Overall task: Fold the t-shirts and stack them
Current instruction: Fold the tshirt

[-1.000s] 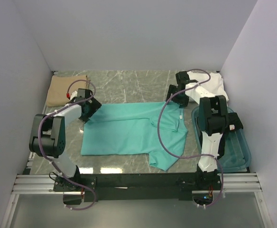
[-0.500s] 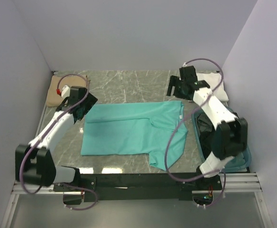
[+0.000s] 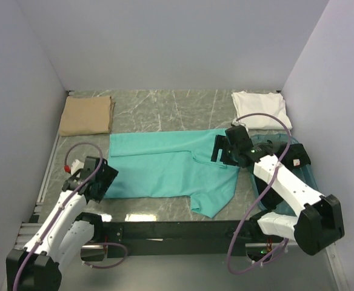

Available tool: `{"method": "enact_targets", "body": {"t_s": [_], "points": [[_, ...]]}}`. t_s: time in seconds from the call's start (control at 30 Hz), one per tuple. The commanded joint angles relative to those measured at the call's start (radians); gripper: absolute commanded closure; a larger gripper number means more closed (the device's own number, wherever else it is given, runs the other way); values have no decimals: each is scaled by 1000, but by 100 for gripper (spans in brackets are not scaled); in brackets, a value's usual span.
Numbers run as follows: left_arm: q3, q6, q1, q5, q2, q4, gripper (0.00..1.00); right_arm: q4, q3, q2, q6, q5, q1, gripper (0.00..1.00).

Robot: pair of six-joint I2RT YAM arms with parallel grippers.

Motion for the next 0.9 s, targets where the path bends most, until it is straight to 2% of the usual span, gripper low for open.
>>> {"method": "enact_targets", "body": {"t_s": [0.0, 0.13, 0.27, 0.33, 0.47, 0.5, 0.53, 0.6, 0.63, 0.7, 0.73, 0.83, 0.87], "points": [[-67, -105, -39, 82, -63, -50, 1, 30, -27, -71, 40, 21, 6, 10], [-88, -229, -123, 33, -90, -121, 0, 28, -53, -111, 48, 22, 6, 10], [-108, -273, -139, 2, -51, -122, 2, 34, -75, -126, 48, 8, 6, 10], [-109, -284, -139, -13, -27, -116, 5, 30, -82, -138, 48, 12, 7, 10], [-103, -304, -139, -72, 36, -124, 19, 7, -91, -151, 46, 25, 6, 10], [-104, -304, -137, -78, 45, -119, 24, 5, -93, -152, 46, 25, 6, 10], [-108, -303, -137, -84, 61, -104, 36, 5, -99, -154, 45, 22, 7, 10], [-121, -301, -137, -73, 79, -85, 49, -8, -104, -157, 46, 25, 7, 10], [-123, -300, -137, -73, 94, -81, 60, -13, -108, -158, 48, 28, 6, 10], [-115, -309, -137, -78, 105, -82, 72, -30, -114, -172, 54, 26, 7, 10], [-114, -310, -137, -81, 110, -82, 84, -35, -124, -177, 58, 17, 12, 10], [-117, -309, -137, -86, 116, -73, 99, -44, -151, -197, 48, -4, 64, 10], [-115, -303, -137, -84, 118, -69, 99, -48, -156, -198, 48, -8, 87, 10]]}}
